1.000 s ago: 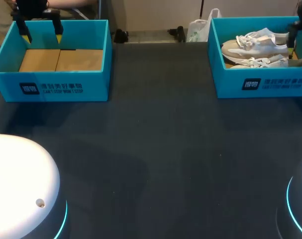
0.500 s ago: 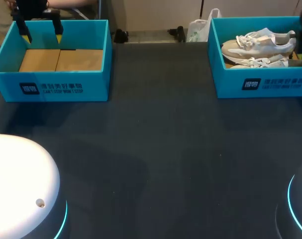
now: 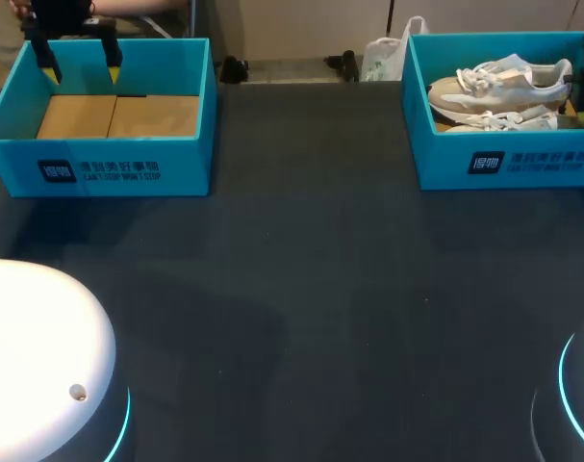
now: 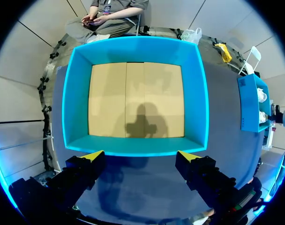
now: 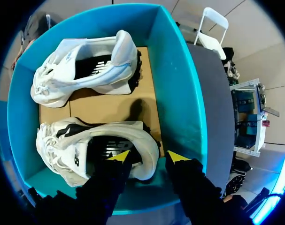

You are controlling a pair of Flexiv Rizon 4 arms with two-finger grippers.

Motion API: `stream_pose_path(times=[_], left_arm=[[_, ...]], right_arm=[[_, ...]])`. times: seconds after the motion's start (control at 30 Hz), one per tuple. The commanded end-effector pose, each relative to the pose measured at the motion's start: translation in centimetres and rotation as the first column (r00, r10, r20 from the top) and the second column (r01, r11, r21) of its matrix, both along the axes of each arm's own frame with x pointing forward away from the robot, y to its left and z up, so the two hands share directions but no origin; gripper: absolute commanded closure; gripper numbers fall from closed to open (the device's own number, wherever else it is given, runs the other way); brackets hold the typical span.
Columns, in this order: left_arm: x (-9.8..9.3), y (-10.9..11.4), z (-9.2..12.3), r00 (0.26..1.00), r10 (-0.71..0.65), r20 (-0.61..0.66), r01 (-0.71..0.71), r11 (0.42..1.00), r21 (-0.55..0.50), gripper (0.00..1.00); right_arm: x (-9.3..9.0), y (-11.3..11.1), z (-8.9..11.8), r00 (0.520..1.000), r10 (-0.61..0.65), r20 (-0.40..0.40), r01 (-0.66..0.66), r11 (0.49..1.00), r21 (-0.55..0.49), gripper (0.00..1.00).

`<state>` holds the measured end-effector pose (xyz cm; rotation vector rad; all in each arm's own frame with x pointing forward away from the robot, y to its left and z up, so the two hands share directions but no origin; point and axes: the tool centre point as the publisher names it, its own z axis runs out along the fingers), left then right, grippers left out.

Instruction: Take the shoe out of the shoebox, open the shoe tongue, remove and reinsert the insole, then place the shoe into the shoebox

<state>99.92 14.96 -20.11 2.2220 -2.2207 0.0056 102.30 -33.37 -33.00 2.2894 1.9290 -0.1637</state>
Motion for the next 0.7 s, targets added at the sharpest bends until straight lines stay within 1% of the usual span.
stream_pose_path(times=[0.03,0.3,0.33,0.4,0.47,0.7], left_arm=[[0.0,0.0,0.0,1.0,0.0,0.0,0.0,1.0,0.001,0.0],[0.0,0.0,0.0,1.0,0.0,0.0,0.0,1.0,0.001,0.0],[0.0,0.0,0.0,1.0,0.0,0.0,0.0,1.0,0.001,0.0],[0.0,0.0,0.0,1.0,0.0,0.0,0.0,1.0,0.001,0.0],[0.0,0.0,0.0,1.0,0.0,0.0,0.0,1.0,0.001,0.0],[0.0,0.0,0.0,1.0,0.0,0.0,0.0,1.0,0.001,0.0]], right_arm=[[-0.2,-0.2,-0.8,1.0,0.008,0.016,-0.008,1.0,0.005,0.52],[-0.1,-0.6,-2.2,1.0,0.006,0.013,-0.006,1.0,0.006,0.53],[-0.1,-0.5,-2.3,0.999,0.014,0.031,-0.015,1.0,0.019,0.52],[-0.1,-0.4,-2.5,1.0,0.02,0.024,-0.02,1.0,0.005,0.48],[0.0,-0.3,-2.8,0.999,0.023,0.029,-0.023,1.0,0.001,0.47],[0.3,-0.3,-4.0,0.999,0.033,0.013,-0.033,0.999,-0.001,0.51]])
